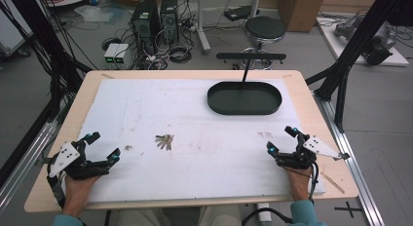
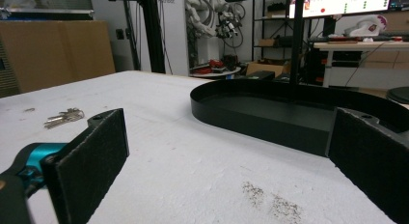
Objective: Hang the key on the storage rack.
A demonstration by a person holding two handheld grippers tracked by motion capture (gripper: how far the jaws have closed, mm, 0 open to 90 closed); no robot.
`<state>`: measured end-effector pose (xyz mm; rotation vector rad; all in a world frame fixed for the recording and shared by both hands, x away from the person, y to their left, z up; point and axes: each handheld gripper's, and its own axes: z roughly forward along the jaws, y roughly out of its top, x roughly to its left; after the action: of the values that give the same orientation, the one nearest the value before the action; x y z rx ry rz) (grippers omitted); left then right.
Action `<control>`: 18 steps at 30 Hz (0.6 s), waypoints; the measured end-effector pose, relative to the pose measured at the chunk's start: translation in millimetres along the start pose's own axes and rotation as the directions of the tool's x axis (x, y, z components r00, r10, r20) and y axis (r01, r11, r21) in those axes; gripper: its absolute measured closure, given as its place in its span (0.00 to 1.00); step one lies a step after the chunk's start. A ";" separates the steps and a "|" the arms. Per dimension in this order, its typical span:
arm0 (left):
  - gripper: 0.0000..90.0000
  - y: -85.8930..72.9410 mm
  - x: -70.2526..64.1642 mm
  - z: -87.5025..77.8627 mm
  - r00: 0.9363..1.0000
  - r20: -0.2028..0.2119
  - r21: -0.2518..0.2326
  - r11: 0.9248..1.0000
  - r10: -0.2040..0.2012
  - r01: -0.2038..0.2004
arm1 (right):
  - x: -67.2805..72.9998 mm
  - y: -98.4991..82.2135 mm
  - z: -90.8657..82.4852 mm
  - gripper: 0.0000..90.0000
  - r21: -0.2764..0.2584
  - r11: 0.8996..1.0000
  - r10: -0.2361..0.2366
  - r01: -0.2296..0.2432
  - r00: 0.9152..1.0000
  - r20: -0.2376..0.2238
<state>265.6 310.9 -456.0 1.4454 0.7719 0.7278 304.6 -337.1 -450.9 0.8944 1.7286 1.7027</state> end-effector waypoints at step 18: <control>0.04 0.1 0.9 -0.2 1.000 -0.003 -0.003 1.000 -0.012 0.012 | 1.4 0.1 -0.1 0.00 0.007 1.000 -0.006 0.006 1.000 0.003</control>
<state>266.0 311.7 -455.9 1.4360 0.7802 0.7222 303.7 -336.1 -450.8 0.8942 1.7343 1.6916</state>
